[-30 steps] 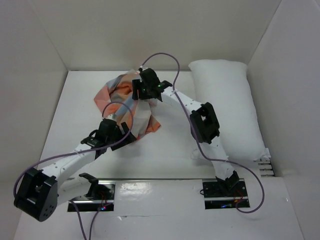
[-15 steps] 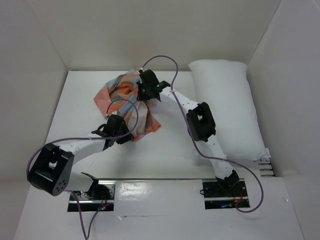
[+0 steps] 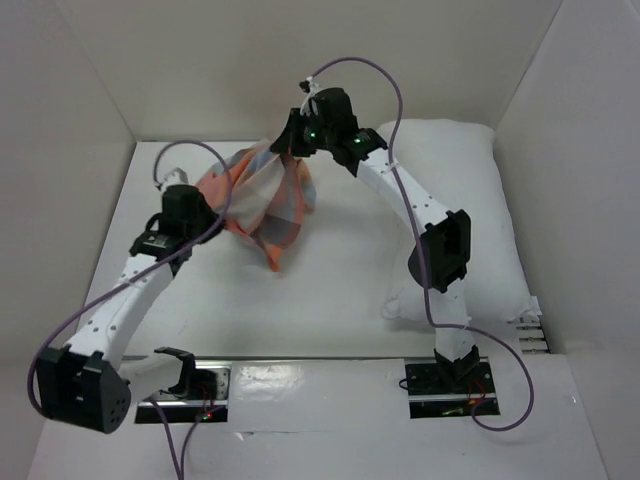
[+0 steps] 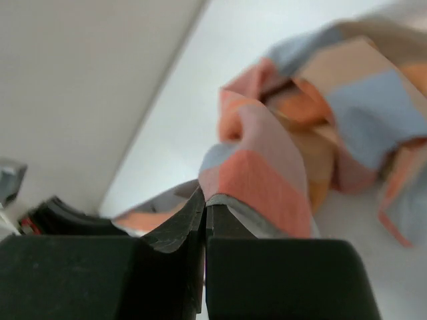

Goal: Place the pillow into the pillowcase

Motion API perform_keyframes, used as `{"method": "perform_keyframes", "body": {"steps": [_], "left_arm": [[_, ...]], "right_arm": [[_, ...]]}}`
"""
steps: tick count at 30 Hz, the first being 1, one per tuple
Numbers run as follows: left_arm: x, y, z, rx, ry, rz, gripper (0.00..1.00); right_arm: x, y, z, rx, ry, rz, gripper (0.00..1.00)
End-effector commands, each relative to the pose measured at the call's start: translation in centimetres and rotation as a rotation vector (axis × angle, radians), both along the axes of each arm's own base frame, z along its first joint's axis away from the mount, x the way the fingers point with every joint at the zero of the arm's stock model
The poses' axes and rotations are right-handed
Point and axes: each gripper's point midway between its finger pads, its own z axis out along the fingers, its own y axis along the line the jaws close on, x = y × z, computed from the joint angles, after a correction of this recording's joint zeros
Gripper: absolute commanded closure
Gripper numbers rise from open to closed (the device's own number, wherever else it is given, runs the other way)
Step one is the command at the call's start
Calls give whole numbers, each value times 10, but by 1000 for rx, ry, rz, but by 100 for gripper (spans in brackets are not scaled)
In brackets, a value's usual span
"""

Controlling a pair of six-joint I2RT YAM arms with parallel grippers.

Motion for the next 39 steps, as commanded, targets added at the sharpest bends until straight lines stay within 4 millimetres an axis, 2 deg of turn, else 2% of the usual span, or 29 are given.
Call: {"method": "perform_keyframes", "body": {"steps": [1, 2, 4, 5, 6, 7, 8, 9, 10, 11, 12, 14, 16, 17, 19, 21, 22, 23, 25, 27, 29, 30, 32, 34, 35, 36, 37, 38, 39], "left_arm": [[-14, 56, 49, 98, -37, 95, 100], [-8, 63, 87, 115, -116, 87, 100], [-5, 68, 129, 123, -194, 55, 100], [-5, 73, 148, 137, -226, 42, 100], [-4, 71, 187, 179, -308, -6, 100], [-2, 68, 200, 183, -328, -48, 100], [-4, 66, 212, 197, -345, -68, 100], [-9, 64, 232, 211, -380, -95, 100], [-8, 59, 232, 225, -375, -144, 100], [-7, 58, 229, 228, -357, -160, 100], [-10, 58, 222, 233, -327, -168, 100], [-13, 58, 205, 236, -277, -178, 100], [-14, 59, 180, 237, -212, -190, 100], [-17, 59, 172, 234, -184, -194, 100], [-17, 55, 151, 217, -134, -214, 100], [-14, 40, 130, 162, -91, -297, 54], [-10, 34, 107, 127, -28, -330, 44], [-11, 21, 98, 60, -2, -378, 42], [-5, 12, 87, 23, 14, -390, 44], [-4, 10, 75, 32, 41, -381, 46], [-5, 2, 71, 42, 48, -392, 51], [-6, -2, 63, 40, 69, -403, 51], [-14, -22, 55, 32, 86, -458, 51], [-15, -44, 53, 11, 74, -478, 45], [-22, -70, 48, 4, 79, -538, 44], [-28, -84, 39, -31, 98, -540, 37], [-22, -99, 44, -53, 39, -559, 36], [-28, -124, 37, -77, 38, -614, 34], [-29, -137, 32, -104, 34, -624, 30]], "right_arm": [[2, -31, 150, 275, -292, 32, 100], [-5, -37, 172, 328, -320, 51, 100], [-13, -44, 195, 379, -379, 57, 100], [-24, -52, 223, 412, -450, 54, 100], [-27, -57, 233, 429, -468, 28, 100], [-23, -64, 229, 423, -465, -2, 100], [-31, -73, 244, 435, -510, -24, 100], [-30, -76, 241, 434, -509, -49, 100], [-16, -85, 216, 408, -473, -111, 100], [-15, -95, 213, 400, -469, -140, 100], [0, -111, 198, 371, -439, -205, 100], [17, -129, 155, 322, -327, -270, 100], [28, -160, 138, 312, -281, -339, 100], [34, -169, 110, 284, -232, -362, 100], [41, -193, 95, 281, -194, -423, 100], [44, -204, 77, 271, -155, -444, 100], [44, -203, 77, 280, -147, -446, 100], [49, -209, 71, 282, -132, -462, 100], [59, -212, 51, 263, -91, -477, 100], [68, -215, 49, 259, -86, -487, 100], [75, -214, 28, 239, -43, -492, 100], [77, -212, 29, 243, -44, -482, 100], [80, -211, 21, 234, -24, -484, 100], [80, -211, 17, 233, -21, -484, 100], [80, -211, 17, 233, -21, -484, 100], [79, -210, 17, 234, -19, -475, 100], [79, -210, 17, 234, -19, -475, 100], [81, -210, 12, 231, -11, -476, 100], [81, -210, 12, 223, -17, -473, 100]]}}
